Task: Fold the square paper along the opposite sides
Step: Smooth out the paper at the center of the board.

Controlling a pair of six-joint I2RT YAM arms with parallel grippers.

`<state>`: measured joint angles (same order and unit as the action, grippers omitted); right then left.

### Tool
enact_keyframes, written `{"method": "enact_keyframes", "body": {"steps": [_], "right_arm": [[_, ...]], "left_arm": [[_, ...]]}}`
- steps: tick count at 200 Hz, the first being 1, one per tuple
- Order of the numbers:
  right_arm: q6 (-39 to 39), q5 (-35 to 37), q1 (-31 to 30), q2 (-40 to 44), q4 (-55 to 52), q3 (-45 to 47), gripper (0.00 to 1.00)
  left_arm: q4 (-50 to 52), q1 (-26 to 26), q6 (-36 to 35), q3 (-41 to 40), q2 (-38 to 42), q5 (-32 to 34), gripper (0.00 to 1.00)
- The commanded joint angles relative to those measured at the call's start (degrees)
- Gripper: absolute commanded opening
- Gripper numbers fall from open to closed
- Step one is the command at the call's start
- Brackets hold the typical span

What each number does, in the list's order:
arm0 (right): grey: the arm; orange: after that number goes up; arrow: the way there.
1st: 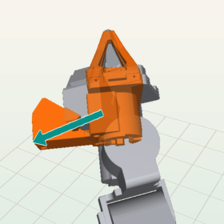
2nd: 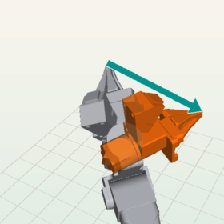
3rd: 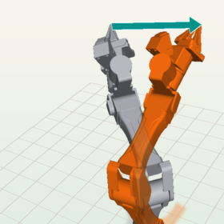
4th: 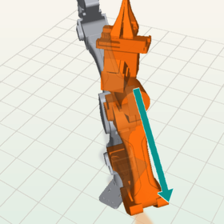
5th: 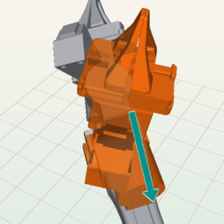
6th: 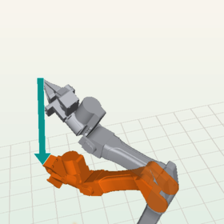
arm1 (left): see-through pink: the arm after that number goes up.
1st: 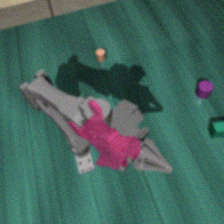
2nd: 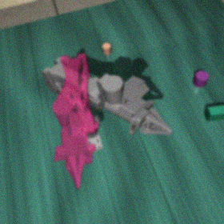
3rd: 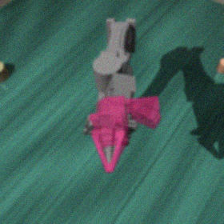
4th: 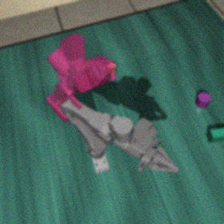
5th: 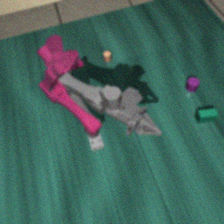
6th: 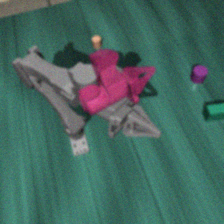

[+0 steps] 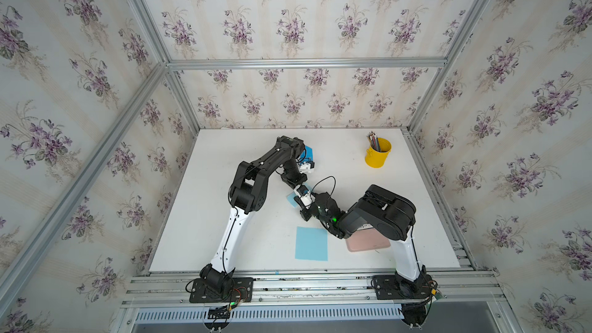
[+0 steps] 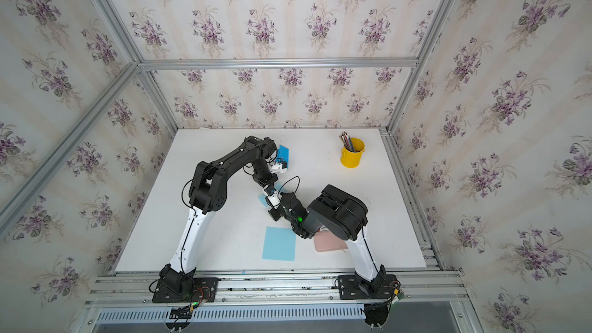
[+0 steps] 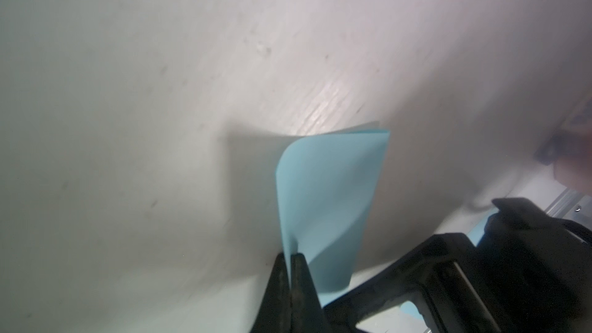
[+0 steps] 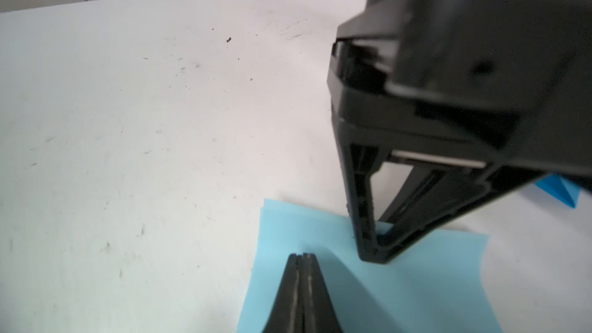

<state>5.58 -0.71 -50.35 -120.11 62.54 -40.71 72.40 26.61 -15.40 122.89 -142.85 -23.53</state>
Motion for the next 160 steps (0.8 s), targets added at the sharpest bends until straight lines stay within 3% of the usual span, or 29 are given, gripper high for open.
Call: {"method": "enact_keyframes", "body": {"steps": [1, 160], "right_arm": [[-0.05, 0.21, -0.26, -0.79, -2.11, -0.37, 0.03], [-0.7, -0.17, -3.47, -0.47, -2.76, 1.16, 0.03]], "left_arm": [[-1.99, -0.16, 0.02, -0.36, -1.12, 7.17, 0.0], [-2.07, -1.39, 0.71, 0.82, -2.17, 8.24, 0.0]]}}
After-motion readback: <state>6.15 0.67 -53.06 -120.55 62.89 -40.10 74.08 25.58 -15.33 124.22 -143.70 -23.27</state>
